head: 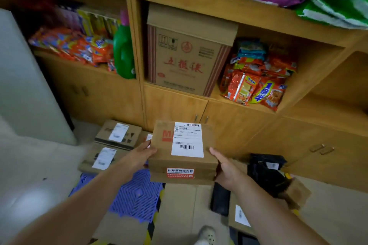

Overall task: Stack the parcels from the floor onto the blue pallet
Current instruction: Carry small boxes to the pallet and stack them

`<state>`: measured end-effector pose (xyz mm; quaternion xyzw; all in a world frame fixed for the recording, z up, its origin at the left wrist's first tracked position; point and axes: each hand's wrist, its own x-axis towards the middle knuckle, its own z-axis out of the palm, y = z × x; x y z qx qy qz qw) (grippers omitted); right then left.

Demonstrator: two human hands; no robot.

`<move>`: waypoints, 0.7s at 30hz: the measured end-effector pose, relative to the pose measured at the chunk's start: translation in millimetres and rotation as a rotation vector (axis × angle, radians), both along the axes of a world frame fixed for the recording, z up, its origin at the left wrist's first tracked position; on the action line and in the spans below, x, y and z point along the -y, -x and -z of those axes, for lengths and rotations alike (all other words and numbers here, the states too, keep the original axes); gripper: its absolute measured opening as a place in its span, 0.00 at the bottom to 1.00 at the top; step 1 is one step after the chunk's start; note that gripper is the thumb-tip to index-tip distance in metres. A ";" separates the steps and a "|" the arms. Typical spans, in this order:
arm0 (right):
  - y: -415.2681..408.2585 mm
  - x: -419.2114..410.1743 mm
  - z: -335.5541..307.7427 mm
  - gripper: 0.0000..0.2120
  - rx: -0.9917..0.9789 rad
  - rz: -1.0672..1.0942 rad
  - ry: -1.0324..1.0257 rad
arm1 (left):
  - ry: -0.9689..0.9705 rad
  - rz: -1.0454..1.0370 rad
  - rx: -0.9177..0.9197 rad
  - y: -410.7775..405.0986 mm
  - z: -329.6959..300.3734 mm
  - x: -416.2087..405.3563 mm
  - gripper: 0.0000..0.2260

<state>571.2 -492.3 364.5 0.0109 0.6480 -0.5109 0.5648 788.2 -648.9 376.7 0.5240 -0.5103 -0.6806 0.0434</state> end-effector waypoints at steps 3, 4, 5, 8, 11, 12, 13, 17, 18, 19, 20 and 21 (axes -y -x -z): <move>-29.0 21.4 5.8 0.42 -0.016 0.004 0.000 | -0.064 -0.057 0.013 -29.7 8.3 21.3 0.21; -34.6 28.1 8.9 0.42 -0.013 0.015 -0.005 | -0.076 -0.053 0.017 -33.6 9.9 27.7 0.21; -37.3 33.6 13.0 0.41 -0.007 0.030 -0.010 | -0.089 -0.047 0.025 -35.5 12.7 34.5 0.20; -34.7 52.7 28.1 0.35 0.022 0.065 -0.028 | -0.082 -0.014 0.049 -31.5 19.9 53.4 0.20; -27.2 76.1 41.2 0.35 0.086 0.027 -0.066 | -0.029 0.018 0.102 -28.2 30.5 74.7 0.20; -26.4 84.0 43.1 0.31 0.095 0.001 -0.073 | -0.014 0.028 0.124 -28.0 34.2 81.9 0.20; -26.6 91.3 45.4 0.27 0.104 -0.022 -0.080 | -0.017 0.029 0.134 -28.3 36.5 88.5 0.21; -34.7 122.4 55.8 0.21 0.111 -0.073 -0.149 | 0.002 0.048 0.146 -34.2 47.9 117.6 0.21; -38.0 129.9 58.8 0.20 0.111 -0.075 -0.159 | 0.019 0.059 0.154 -36.2 51.4 125.5 0.21; -40.7 137.0 63.1 0.20 0.105 -0.085 -0.173 | 0.034 0.074 0.164 -38.6 55.0 133.5 0.20; -43.3 143.8 66.8 0.21 0.094 -0.101 -0.203 | 0.039 0.089 0.174 -41.7 60.6 141.9 0.20; -45.6 149.9 71.4 0.22 0.082 -0.130 -0.234 | 0.036 0.104 0.182 -45.0 66.3 149.5 0.20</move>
